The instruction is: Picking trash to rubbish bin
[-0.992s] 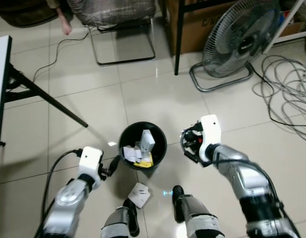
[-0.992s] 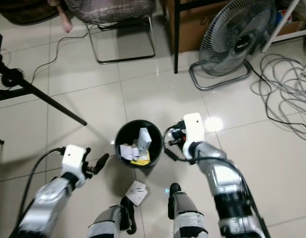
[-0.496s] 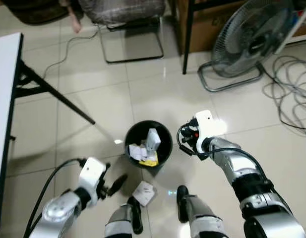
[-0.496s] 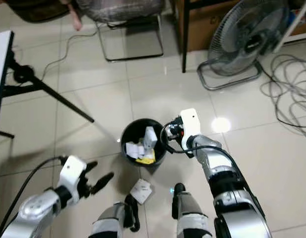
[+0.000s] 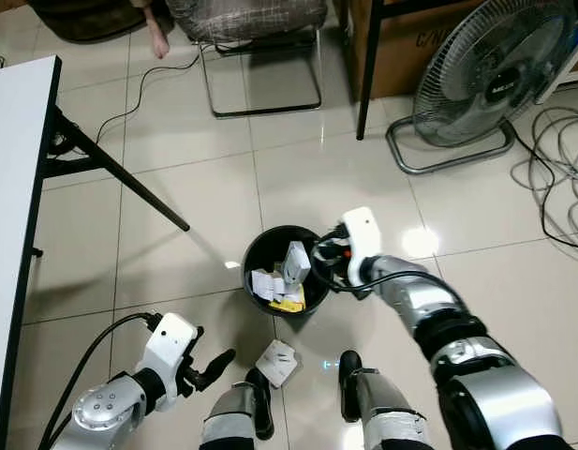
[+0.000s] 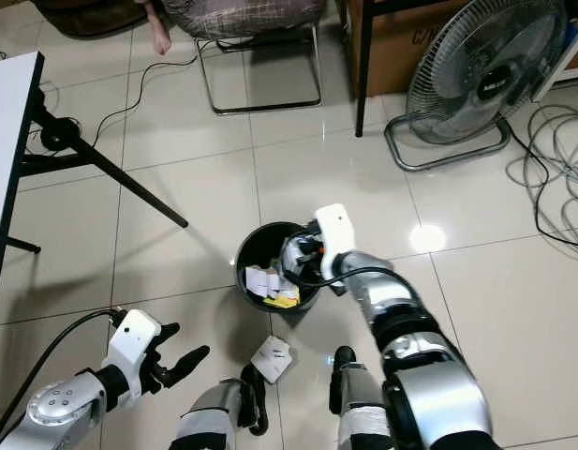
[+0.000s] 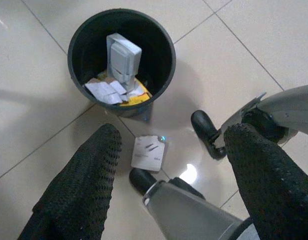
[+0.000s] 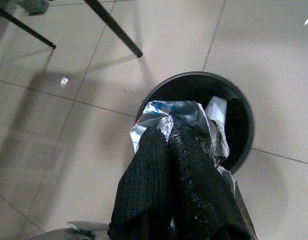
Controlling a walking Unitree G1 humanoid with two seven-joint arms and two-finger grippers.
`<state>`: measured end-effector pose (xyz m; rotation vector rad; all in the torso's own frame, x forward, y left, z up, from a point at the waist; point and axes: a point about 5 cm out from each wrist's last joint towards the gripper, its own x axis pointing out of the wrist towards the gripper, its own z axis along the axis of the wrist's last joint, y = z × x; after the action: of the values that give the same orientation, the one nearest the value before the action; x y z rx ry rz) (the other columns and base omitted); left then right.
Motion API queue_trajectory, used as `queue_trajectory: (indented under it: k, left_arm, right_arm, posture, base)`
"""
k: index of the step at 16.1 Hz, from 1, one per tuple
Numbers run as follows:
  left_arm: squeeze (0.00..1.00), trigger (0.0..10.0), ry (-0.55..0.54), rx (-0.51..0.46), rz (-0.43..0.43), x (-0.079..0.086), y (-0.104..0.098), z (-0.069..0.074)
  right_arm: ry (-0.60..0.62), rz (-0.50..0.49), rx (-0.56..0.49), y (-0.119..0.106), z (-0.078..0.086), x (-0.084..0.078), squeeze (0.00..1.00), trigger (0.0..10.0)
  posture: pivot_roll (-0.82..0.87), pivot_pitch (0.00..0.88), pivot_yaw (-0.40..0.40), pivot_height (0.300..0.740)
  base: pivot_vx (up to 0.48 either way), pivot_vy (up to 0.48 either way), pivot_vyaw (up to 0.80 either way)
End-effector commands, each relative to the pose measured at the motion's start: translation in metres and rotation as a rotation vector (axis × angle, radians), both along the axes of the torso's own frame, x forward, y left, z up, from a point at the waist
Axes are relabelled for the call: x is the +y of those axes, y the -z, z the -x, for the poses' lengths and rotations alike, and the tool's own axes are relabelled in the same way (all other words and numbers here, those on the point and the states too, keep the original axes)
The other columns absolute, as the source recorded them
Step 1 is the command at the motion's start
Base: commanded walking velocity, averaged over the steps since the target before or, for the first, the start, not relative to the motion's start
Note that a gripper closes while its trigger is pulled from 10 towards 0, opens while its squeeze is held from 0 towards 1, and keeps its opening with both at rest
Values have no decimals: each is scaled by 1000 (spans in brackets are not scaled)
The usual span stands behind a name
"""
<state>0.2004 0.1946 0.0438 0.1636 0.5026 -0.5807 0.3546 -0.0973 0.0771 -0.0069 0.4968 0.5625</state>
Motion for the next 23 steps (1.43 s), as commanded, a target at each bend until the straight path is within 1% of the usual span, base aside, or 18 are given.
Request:
queue_trajectory:
  k: [1, 2, 3, 5, 7, 9, 10, 12, 13, 14, 20, 23]
  left_arm:
    - [0, 10000, 1, 31, -19, 4, 3, 7]
    - [0, 10000, 1, 32, -19, 5, 3, 6]
    - [0, 10000, 1, 33, -22, 5, 3, 6]
    - [0, 10000, 6, 36, -20, 3, 3, 7]
    - [0, 10000, 8, 38, -20, 2, 3, 7]
    - [0, 10000, 10, 40, -18, 1, 4, 7]
    - [0, 10000, 13, 40, -15, 0, 4, 7]
    - [0, 10000, 15, 43, -15, -1, 5, 7]
    - [0, 10000, 16, 44, -15, -1, 6, 7]
    - [0, 10000, 17, 44, -14, -1, 6, 7]
    - [0, 10000, 19, 51, -12, -3, 8, 9]
    - [0, 10000, 15, 46, -11, -3, 8, 8]
  right_arm:
    - [-25, -20, 20, 6, 4, 11, 0, 10000]
    - [-29, -26, 17, 5, 3, 14, 0, 10000]
    - [-43, -24, 5, 2, 1, 23, 0, 10000]
    - [-82, -51, -17, -4, 0, 34, 0, 10000]
    - [-98, -78, -30, -7, 0, 38, 0, 10000]
    - [-114, -133, -35, -9, 0, 43, 0, 10000]
    - [-137, -181, -32, -10, 2, 47, 0, 10000]
    - [-146, -181, -36, -9, 3, 48, 0, 10000]
    - [-139, -197, -35, -8, 4, 48, 608, 10000]
    - [-146, -204, -31, -7, 4, 48, 1000, 10000]
    - [-148, -203, -39, -8, 3, 46, 1000, 10000]
    - [-138, -201, -35, -6, 4, 41, 1000, 10000]
  posture:
    - [38, 376, 146, 740]
    - [38, 377, 145, 740]
    - [39, 377, 146, 740]
    - [40, 379, 148, 740]
    - [37, 380, 148, 740]
    - [36, 381, 147, 740]
    - [36, 382, 147, 740]
    - [32, 382, 148, 740]
    - [32, 382, 148, 740]
    - [32, 382, 148, 740]
    - [32, 382, 148, 740]
    - [32, 382, 148, 740]
  base:
    - [0, 0, 0]
    - [0, 0, 0]
    - [0, 0, 0]
    - [0, 0, 0]
    - [0, 0, 0]
    - [0, 0, 0]
    - [0, 0, 0]
    - [0, 0, 0]
    - [0, 0, 0]
    - [0, 0, 0]
    - [0, 0, 0]
    - [0, 0, 0]
